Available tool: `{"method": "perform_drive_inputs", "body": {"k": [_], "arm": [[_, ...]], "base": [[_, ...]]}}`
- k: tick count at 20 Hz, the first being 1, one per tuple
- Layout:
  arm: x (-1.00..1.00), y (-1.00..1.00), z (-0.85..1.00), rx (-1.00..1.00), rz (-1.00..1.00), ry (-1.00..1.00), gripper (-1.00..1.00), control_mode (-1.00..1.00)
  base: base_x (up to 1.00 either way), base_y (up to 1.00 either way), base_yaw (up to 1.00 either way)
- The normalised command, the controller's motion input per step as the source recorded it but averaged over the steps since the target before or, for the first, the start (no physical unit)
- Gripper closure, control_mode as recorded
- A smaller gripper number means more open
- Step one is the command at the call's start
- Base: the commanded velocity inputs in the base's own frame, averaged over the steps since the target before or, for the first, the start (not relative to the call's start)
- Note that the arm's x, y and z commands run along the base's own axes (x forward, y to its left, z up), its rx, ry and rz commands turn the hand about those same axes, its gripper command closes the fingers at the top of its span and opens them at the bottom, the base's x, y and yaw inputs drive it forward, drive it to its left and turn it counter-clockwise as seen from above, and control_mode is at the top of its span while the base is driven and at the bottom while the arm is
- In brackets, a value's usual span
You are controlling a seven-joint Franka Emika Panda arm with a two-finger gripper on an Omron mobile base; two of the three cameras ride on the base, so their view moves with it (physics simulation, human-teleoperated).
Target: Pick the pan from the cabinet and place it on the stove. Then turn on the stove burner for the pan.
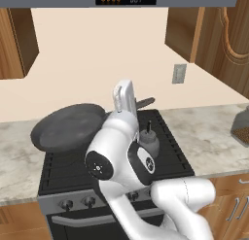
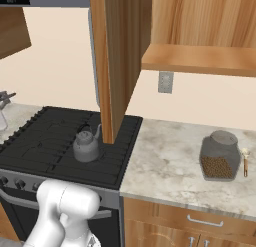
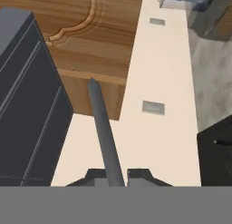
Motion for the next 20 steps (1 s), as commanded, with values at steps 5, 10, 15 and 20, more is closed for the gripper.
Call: {"method": "perform_drive_inputs", "body": {"k": [5,10,15,20], "arm": [[0.45,-0.16,-0.42,0.18,0.21,-0.38,1.00,-1.00],[0.40,-0.15,-0.53,0.13,0.16,-0.34,1.00,-1.00],[0.34,-0.27,-0.59,0.12,0.05,-0.26,1.00,-1.00],[0.39,-0.34,-0.59,0.11,0.01,-0.18,1.00,-1.00]], "base": [[0.00,0.00,0.00],[0.00,0.00,0.00],[0.00,0.00,0.00],[0.00,0.00,0.00]]}}
